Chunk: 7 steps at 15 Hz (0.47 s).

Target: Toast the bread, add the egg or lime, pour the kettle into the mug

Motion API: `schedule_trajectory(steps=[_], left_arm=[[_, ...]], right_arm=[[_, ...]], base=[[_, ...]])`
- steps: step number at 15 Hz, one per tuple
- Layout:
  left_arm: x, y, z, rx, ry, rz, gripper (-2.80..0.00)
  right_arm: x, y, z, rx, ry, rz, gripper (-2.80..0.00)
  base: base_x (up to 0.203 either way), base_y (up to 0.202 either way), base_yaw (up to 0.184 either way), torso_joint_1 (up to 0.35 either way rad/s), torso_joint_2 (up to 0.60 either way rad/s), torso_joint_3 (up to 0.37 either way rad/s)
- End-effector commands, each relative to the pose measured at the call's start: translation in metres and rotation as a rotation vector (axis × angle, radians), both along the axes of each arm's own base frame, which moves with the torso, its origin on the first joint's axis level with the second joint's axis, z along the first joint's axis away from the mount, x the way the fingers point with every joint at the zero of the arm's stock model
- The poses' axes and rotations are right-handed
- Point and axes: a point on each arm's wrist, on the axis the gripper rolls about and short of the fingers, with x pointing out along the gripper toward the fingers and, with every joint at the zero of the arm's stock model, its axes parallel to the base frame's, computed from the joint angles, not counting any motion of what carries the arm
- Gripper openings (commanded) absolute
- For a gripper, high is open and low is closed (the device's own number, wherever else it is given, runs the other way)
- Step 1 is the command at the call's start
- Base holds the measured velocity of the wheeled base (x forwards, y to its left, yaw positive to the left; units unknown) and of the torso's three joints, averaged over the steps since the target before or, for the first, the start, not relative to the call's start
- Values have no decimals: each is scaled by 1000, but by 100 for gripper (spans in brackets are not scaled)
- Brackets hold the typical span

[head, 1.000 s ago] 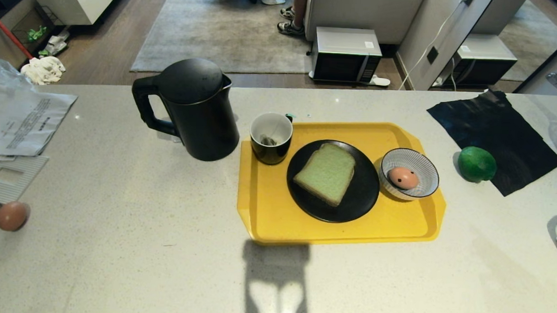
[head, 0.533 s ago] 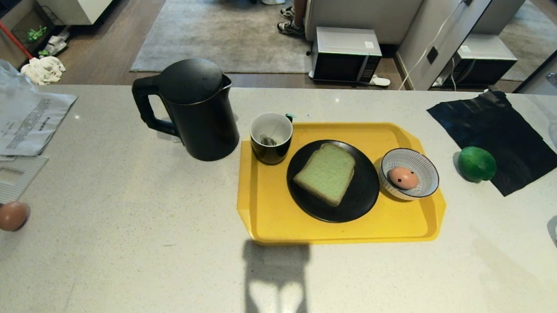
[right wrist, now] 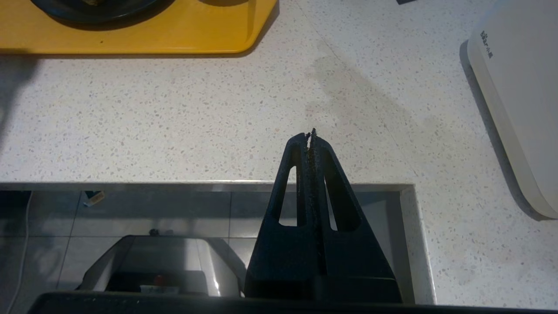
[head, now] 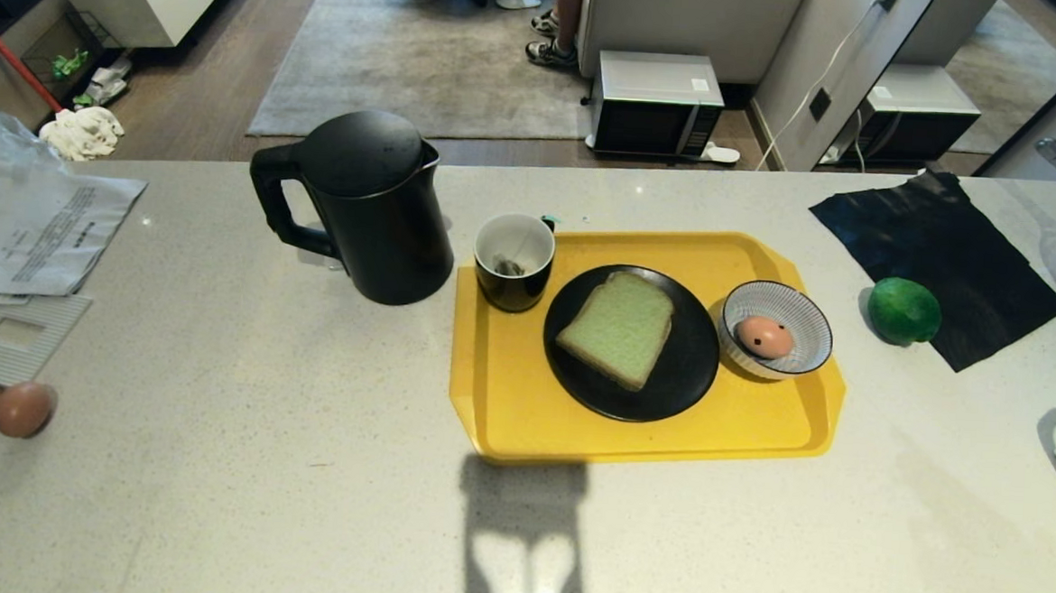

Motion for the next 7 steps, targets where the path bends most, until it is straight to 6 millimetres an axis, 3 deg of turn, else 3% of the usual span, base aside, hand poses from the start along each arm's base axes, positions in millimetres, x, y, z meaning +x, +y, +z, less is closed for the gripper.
schedule_trajectory(steps=[1, 7], left_arm=[[1, 0, -5, 0, 14, 0, -280], [1, 0, -5, 0, 14, 0, -280]], right_arm=[[0, 0, 0, 0, 1, 0, -280], [0, 0, 0, 13, 1, -1, -280]], base=[[0, 0, 0, 0, 0, 0], [0, 0, 0, 0, 0, 0]])
